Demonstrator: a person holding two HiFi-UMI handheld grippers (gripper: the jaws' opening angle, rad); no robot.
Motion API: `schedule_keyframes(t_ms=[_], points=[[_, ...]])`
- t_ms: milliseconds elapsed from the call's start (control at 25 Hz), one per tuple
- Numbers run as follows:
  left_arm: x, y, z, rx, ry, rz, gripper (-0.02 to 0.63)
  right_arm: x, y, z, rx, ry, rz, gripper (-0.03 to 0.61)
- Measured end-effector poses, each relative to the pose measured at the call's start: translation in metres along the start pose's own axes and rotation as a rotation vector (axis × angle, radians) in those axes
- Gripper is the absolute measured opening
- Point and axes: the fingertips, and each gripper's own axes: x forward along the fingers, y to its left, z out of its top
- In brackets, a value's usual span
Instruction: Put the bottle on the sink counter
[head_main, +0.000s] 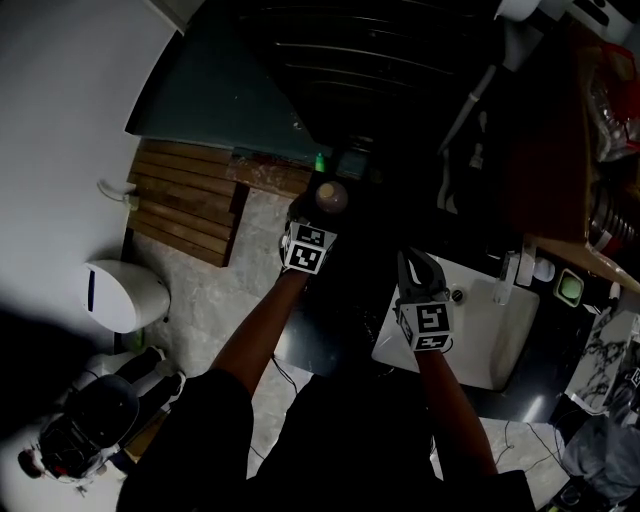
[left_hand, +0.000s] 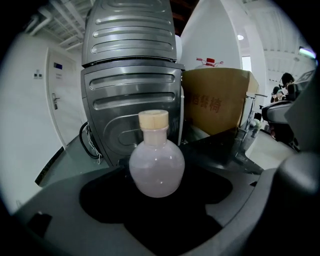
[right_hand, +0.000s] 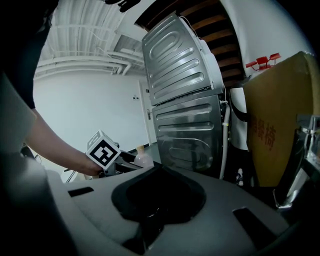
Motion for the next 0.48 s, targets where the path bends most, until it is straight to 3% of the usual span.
schedule_keyframes(t_ms=[200,480], points=[[-0.015,-0.005,-0.005,-0.037,-0.009,-0.002,0.397,-0.011,0.007,0.004,-0.002,-0.012,-0.013,0.038],[-0.054,-0.015,0.009,-0.061,-0.089,-0.007,0.397,-0.033,0.033,0.007,-0.023,-0.017,-0.021,0.038]])
